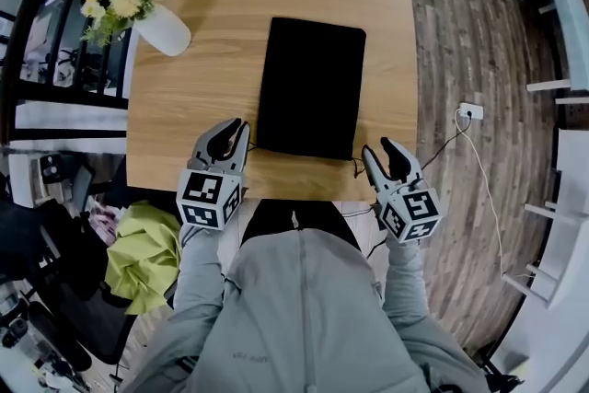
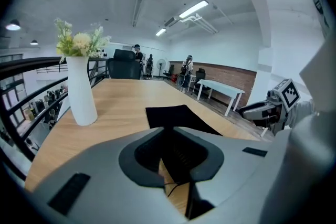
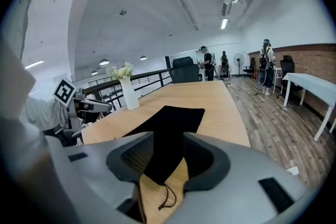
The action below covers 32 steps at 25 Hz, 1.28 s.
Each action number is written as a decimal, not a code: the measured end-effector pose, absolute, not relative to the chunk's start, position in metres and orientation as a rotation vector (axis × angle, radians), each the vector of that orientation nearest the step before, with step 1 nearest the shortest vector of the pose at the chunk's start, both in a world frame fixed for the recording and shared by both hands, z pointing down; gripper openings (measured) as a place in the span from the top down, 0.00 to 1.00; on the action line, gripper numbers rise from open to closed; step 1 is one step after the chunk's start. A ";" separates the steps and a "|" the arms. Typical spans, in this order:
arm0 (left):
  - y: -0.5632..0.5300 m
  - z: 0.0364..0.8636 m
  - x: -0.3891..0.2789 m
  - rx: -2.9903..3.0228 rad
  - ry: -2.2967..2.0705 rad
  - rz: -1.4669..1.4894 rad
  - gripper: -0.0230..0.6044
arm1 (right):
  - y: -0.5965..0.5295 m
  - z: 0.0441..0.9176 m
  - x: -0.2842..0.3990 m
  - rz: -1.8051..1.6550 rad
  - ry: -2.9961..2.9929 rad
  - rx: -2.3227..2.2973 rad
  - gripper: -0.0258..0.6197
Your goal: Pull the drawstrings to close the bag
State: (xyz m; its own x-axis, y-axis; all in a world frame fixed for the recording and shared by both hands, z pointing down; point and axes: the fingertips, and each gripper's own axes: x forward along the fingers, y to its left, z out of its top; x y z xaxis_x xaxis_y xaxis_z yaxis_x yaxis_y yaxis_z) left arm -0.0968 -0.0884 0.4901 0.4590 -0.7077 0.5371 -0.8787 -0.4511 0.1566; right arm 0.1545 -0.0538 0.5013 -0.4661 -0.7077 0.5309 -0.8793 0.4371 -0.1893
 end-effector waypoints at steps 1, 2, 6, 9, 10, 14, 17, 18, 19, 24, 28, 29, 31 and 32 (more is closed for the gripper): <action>-0.086 0.496 -0.097 2.297 -1.312 0.578 0.85 | -0.051 0.508 0.154 0.640 -2.316 1.328 0.72; -0.084 0.502 -0.098 2.296 -1.294 0.596 0.81 | -0.047 0.514 0.154 0.648 -2.311 1.303 0.71; -0.071 0.528 -0.099 2.303 -1.215 0.729 0.76 | -0.033 0.542 0.153 0.670 -2.265 1.201 0.69; -0.061 0.548 -0.099 2.312 -1.147 0.846 0.74 | -0.024 0.563 0.155 0.699 -2.205 1.156 0.69; -0.058 0.554 -0.099 2.315 -1.125 0.873 0.73 | -0.021 0.568 0.156 0.705 -2.192 1.143 0.69; -0.048 0.574 -0.096 2.323 -1.041 0.978 0.68 | -0.012 0.585 0.157 0.707 -2.158 1.096 0.69; -0.043 0.588 -0.097 2.326 -0.996 1.051 0.66 | -0.009 0.594 0.156 0.687 -2.136 1.064 0.69; -0.043 0.592 -0.097 2.327 -0.983 1.065 0.66 | -0.008 0.597 0.155 0.680 -2.131 1.049 0.69; -0.042 0.596 -0.097 2.328 -0.969 1.076 0.65 | -0.007 0.599 0.154 0.673 -2.126 1.033 0.69; -0.039 0.612 -0.099 2.344 -0.916 1.165 0.63 | -0.002 0.612 0.149 0.632 -2.104 0.968 0.69; -0.043 0.619 -0.101 2.368 -0.890 1.224 0.63 | -0.008 0.615 0.144 0.558 -2.102 0.947 0.69; -0.044 0.620 -0.101 2.373 -0.881 1.232 0.63 | -0.009 0.617 0.143 0.547 -2.101 0.940 0.69; -0.043 0.623 -0.100 2.377 -0.864 1.237 0.63 | -0.007 0.622 0.142 0.538 -2.096 0.924 0.69; -0.043 0.624 -0.100 2.379 -0.856 1.234 0.63 | -0.006 0.623 0.142 0.534 -2.096 0.919 0.69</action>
State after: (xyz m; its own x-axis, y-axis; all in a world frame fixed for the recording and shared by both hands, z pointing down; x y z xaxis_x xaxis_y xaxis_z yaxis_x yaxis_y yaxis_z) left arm -0.0998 -0.0430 0.6236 0.4452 -0.3596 0.8200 -0.6421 -0.7665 0.0124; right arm 0.1424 -0.0062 0.6235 -0.4424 -0.4324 0.7857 -0.7557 0.6515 -0.0669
